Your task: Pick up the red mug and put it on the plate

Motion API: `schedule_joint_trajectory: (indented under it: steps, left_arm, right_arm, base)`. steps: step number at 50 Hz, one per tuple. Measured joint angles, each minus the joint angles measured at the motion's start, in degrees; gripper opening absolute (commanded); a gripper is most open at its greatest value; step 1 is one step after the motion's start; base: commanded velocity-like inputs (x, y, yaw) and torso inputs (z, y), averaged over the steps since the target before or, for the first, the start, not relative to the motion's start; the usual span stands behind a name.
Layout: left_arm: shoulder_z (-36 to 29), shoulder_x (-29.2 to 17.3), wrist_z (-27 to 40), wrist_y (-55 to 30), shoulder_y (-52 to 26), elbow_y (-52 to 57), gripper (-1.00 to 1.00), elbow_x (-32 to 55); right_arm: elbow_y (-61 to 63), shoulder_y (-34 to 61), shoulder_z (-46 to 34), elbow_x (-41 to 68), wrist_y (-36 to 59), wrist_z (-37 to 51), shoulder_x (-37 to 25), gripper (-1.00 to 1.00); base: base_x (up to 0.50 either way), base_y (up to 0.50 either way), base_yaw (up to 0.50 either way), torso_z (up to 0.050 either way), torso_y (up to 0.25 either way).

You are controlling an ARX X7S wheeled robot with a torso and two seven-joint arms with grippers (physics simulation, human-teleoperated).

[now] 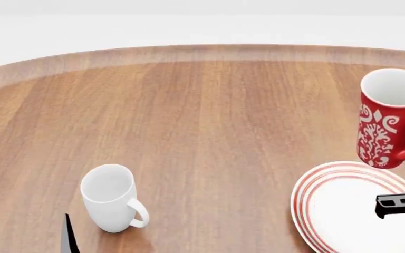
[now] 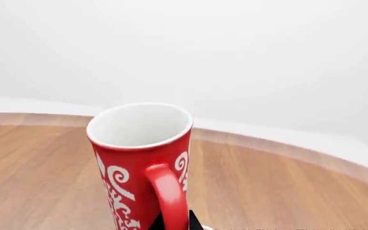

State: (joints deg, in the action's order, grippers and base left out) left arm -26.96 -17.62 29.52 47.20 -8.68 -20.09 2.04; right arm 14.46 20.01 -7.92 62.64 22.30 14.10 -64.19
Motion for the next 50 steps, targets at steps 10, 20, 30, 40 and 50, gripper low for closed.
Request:
schedule_joint_trajectory:
  steps: [10,20,30,40,50]
  left_arm:
    - [-0.1,0.0,0.1,0.1,0.0,0.0,1.00,-0.1]
    - [-0.2,-0.1,0.2,0.3,-0.1,-0.2,1.00,-0.2]
    - [-0.2,-0.1,0.4,0.5,-0.2,-0.3,1.00,-0.3]
    - [-0.3,-0.2,0.5,0.6,-0.2,-0.3,1.00,-0.4]
    - [-0.4,-0.2,0.6,0.6,-0.2,-0.3,1.00,-0.6]
  right_arm:
    - [-7.3,5.9,-2.6,-1.9,1.0,-4.8,2.6,-1.00]
    - [-14.6,11.9,-5.6,-5.3,1.3,-8.5,6.1,-1.00]
    - [-21.2,16.0,-8.1,-9.2,0.3,-11.3,9.3,-1.00]
    - [-27.5,19.3,-9.9,-12.1,-1.3,-14.4,12.1,-1.00]
    - [-34.2,22.2,-11.9,-15.4,-3.5,-17.7,15.2,-1.00]
  base:
    - [0.00,0.00,0.00,0.000,0.000]
    - [0.00,0.00,0.00,0.000,0.000]
    - [0.00,0.00,0.00,0.000,0.001]
    - [0.00,0.00,0.00,0.000,0.000]
    - [0.00,0.00,0.00,0.000,0.000]
